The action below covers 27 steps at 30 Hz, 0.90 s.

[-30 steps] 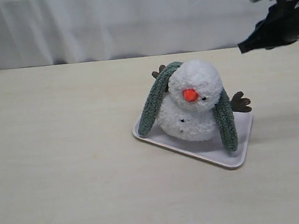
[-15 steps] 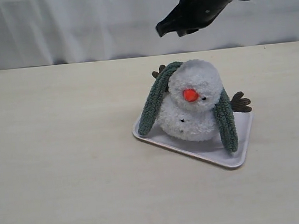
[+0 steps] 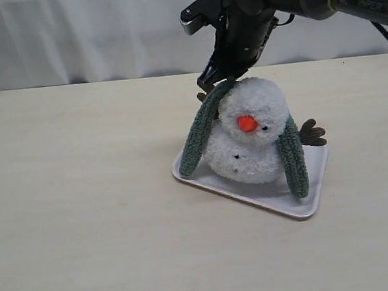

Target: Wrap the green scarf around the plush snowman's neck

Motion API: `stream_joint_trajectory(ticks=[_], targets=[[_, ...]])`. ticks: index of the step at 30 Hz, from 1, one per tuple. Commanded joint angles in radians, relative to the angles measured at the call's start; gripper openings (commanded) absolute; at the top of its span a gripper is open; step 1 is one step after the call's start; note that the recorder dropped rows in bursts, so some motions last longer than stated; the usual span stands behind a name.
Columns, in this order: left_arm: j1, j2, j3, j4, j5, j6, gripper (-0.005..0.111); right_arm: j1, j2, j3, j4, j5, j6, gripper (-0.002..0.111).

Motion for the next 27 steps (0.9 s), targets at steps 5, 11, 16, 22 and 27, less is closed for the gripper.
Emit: stream_joint_trajectory(ticks=[5,11,16,22,27], targets=[[0.002,-0.003,0.003,-0.003,-0.014,0.000,0.000,0.025,-0.009,-0.007,0.009,0.142,-0.108,0.004],[0.002,-0.003,0.003,-0.003,-0.014,0.000,0.000,0.025,0.003,0.008,0.014,0.148,-0.115,0.004],[0.002,-0.003,0.003,-0.003,-0.014,0.000,0.000,0.025,0.021,0.012,0.010,0.162,-0.115,0.004],[0.002,-0.003,0.003,-0.003,-0.014,0.000,0.000,0.034,-0.002,-0.023,0.015,0.151,-0.113,0.004],[0.002,-0.003,0.003,-0.003,-0.014,0.000,0.000,0.034,-0.057,-0.088,0.129,0.157,-0.068,0.004]])
